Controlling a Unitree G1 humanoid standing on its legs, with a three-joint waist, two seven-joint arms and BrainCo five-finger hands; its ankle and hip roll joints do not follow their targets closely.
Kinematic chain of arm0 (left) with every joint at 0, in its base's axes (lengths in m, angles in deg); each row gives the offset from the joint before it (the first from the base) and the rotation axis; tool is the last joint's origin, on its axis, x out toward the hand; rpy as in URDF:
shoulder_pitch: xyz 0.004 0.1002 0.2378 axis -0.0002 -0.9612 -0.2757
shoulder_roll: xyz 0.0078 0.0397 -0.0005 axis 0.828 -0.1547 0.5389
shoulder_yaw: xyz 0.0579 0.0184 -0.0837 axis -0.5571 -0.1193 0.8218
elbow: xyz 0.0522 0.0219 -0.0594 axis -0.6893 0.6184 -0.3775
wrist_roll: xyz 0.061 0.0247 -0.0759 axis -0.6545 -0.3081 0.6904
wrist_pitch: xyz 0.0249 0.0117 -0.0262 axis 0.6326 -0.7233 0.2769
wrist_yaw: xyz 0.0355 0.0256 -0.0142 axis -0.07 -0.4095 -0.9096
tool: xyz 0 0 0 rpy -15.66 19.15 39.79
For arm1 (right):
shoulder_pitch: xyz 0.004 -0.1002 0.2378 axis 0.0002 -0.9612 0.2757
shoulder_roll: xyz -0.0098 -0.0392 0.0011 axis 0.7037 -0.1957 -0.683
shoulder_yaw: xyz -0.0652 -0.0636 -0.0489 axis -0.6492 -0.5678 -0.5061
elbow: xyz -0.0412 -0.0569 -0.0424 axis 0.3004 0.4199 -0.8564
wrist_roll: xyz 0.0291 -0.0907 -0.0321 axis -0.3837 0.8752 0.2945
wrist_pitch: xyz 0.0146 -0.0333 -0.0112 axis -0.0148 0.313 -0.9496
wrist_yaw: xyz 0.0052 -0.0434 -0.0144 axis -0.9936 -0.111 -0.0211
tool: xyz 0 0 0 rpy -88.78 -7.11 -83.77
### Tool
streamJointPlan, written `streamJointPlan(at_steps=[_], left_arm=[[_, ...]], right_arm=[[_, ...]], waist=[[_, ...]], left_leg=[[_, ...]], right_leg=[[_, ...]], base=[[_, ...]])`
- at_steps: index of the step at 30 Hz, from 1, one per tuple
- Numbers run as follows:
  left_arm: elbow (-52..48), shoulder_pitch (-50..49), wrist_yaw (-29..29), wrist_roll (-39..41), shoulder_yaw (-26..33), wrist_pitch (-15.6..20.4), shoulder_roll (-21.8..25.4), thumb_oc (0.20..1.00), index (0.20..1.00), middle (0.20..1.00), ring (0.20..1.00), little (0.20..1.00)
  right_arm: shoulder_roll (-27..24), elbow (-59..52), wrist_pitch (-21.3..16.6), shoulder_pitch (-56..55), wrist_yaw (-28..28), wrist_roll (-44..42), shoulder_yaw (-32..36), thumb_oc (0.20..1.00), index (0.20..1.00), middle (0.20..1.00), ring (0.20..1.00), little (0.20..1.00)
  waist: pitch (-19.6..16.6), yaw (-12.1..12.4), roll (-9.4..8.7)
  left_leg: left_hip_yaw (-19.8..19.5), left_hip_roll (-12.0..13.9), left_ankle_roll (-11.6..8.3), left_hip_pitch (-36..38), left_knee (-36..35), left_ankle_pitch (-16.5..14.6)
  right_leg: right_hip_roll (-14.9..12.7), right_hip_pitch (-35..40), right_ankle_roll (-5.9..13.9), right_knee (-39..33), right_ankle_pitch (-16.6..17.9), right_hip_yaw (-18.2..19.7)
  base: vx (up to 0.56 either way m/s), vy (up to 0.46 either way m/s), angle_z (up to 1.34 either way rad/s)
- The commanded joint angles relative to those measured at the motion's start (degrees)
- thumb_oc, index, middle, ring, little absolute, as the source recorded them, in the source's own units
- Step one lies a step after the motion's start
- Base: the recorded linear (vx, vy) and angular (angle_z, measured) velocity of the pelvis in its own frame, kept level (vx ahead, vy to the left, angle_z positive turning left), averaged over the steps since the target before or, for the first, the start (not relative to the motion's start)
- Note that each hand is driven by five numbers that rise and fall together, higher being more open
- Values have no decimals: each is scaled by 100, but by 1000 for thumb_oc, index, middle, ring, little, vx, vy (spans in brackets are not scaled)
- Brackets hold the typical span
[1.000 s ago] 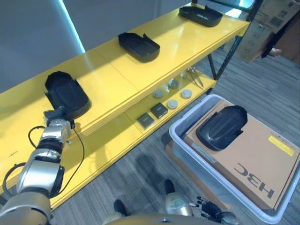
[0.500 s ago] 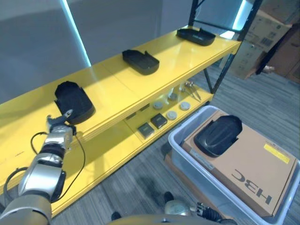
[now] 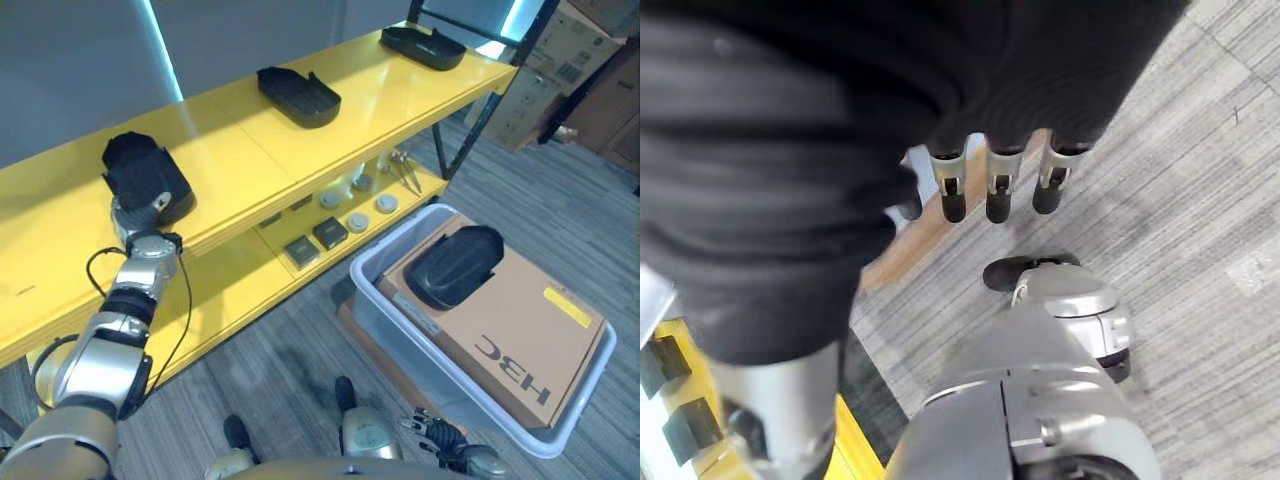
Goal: Move parts from the plastic box to the shelf.
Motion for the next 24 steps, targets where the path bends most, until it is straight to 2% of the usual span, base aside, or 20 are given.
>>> streamJointPlan(at_steps=[1, 4, 5, 7, 9, 11, 13, 14, 16, 19, 21, 22, 23, 24], left_arm=[[-457, 276, -420, -561, 278, 631, 461, 1000, 1000, 1000, 1000, 1000], [-1105, 212, -530, -1043, 424, 860, 754, 1000, 1000, 1000, 1000, 1000], [-1600, 154, -657, -1326, 519, 954, 896, 1000, 1000, 1000, 1000, 1000], [-2548, -53, -665, -1697, 747, 984, 1142, 1000, 1000, 1000, 1000, 1000], [-2897, -181, -535, -1802, 856, 1008, 1232, 1000, 1000, 1000, 1000, 1000], [-3368, -397, -9, -1857, 946, 1225, 1354, 1000, 1000, 1000, 1000, 1000], [-3919, -645, 794, -1600, 988, 1238, 1386, 1000, 1000, 1000, 1000, 1000], [-4369, -911, 1507, -1278, 967, 1134, 1302, 1000, 1000, 1000, 1000, 1000], [-5055, -1361, 2420, -894, 844, 1007, 1062, 1000, 1000, 1000, 1000, 1000], [-5882, -2197, 3369, -384, 618, 768, 447, 1000, 1000, 1000, 1000, 1000], [-6015, -2520, 3755, -39, 574, 749, 271, 1000, 1000, 1000, 1000, 1000], [-6070, -2750, 3949, 225, 553, 697, 158, 956, 956, 956, 956, 956], [-6085, -3018, 4184, 335, 513, 771, 77, 812, 812, 812, 812, 812], [-6108, -3377, 4461, 574, 440, 943, -7, 555, 555, 555, 555, 555]], right_arm=[[-24, -225, -66, -95, 81, 96, -25, 1000, 1000, 1000, 1000, 1000], [4, -263, -3, -185, 96, 106, 68, 1000, 1000, 1000, 1000, 1000], [28, -259, 7, -219, 82, 126, 102, 1000, 1000, 1000, 1000, 1000], [82, -274, 1, -292, 117, 143, 151, 1000, 1000, 1000, 1000, 1000], [102, -289, 12, -308, 112, 144, 175, 1000, 1000, 1000, 1000, 1000], [135, -320, 29, -334, 145, 198, 220, 1000, 1000, 1000, 1000, 1000], [157, -357, 61, -365, 112, 194, 295, 1000, 1000, 1000, 1000, 1000], [187, -386, 103, -376, 103, 238, 365, 1000, 1000, 1000, 1000, 1000], [251, -398, 98, -410, 110, 326, 452, 1000, 1000, 1000, 1000, 1000], [363, -395, 3, -461, 137, 441, 560, 1000, 1000, 1000, 1000, 1000], [390, -406, -30, -476, 150, 458, 606, 1000, 1000, 1000, 1000, 1000], [398, -417, -22, -469, 165, 473, 629, 1000, 1000, 1000, 1000, 1000], [404, -425, -28, -492, 163, 494, 668, 1000, 1000, 1000, 1000, 1000], [402, -370, -79, -513, 142, 531, 709, 1000, 1000, 1000, 1000, 1000]], waist=[[-39, 132, -29], [-70, 269, -7], [-76, 334, -4], [-69, 433, -1], [-90, 476, 4], [-105, 536, 11], [-105, 587, 13], [-94, 625, 18], [-64, 678, 30], [24, 775, 54], [67, 818, 67], [90, 849, 81], [118, 872, 100], [151, 913, 119]], left_leg=[[48, -2, 122, 141, 675, -478], [-17, 9, 113, 147, 597, -453], [-44, 7, 109, 142, 566, -446], [-113, -9, 107, 161, 544, -467], [-132, -11, 107, 129, 537, -452], [-159, -15, 102, 126, 528, -455], [-176, -18, 99, 119, 523, -458], [-195, -24, 100, 113, 518, -462], [-219, -36, 108, 100, 512, -468], [-292, -66, 128, 21, 532, -464], [-320, -75, 138, -24, 542, -456], [-329, -83, 142, -52, 546, -450], [-330, -88, 151, -64, 544, -444], [-338, -95, 155, -72, 544, -436]], right_leg=[[-275, 92, 196, 377, -38, -12], [-276, 162, 195, 328, -49, -99], [-279, 186, 193, 303, -52, -138], [-291, 281, 192, 244, -73, -208], [-295, 277, 185, 217, -56, -226], [-305, 314, 186, 184, -55, -261], [-313, 335, 196, 163, -54, -284], [-317, 341, 204, 157, -51, -297], [-321, 343, 213, 149, -48, -315], [-327, 308, 227, 151, -28, -325], [-330, 286, 228, 147, -16, -330], [-334, 273, 228, 136, -4, -338], [-337, 266, 227, 128, 11, -348], [-346, 271, 219, 106, 38, -361]], base=[[77, -37, 10], [49, -30, 17], [30, -20, 9], [37, -21, 5], [22, -11, 14], [36, -5, 19], [26, -5, 7], [19, -3, 11], [1, 2, 9], [-29, 6, -1], [-54, 10, 0], [-52, 11, -5], [-54, 14, -5], [-35, 10, -5]])
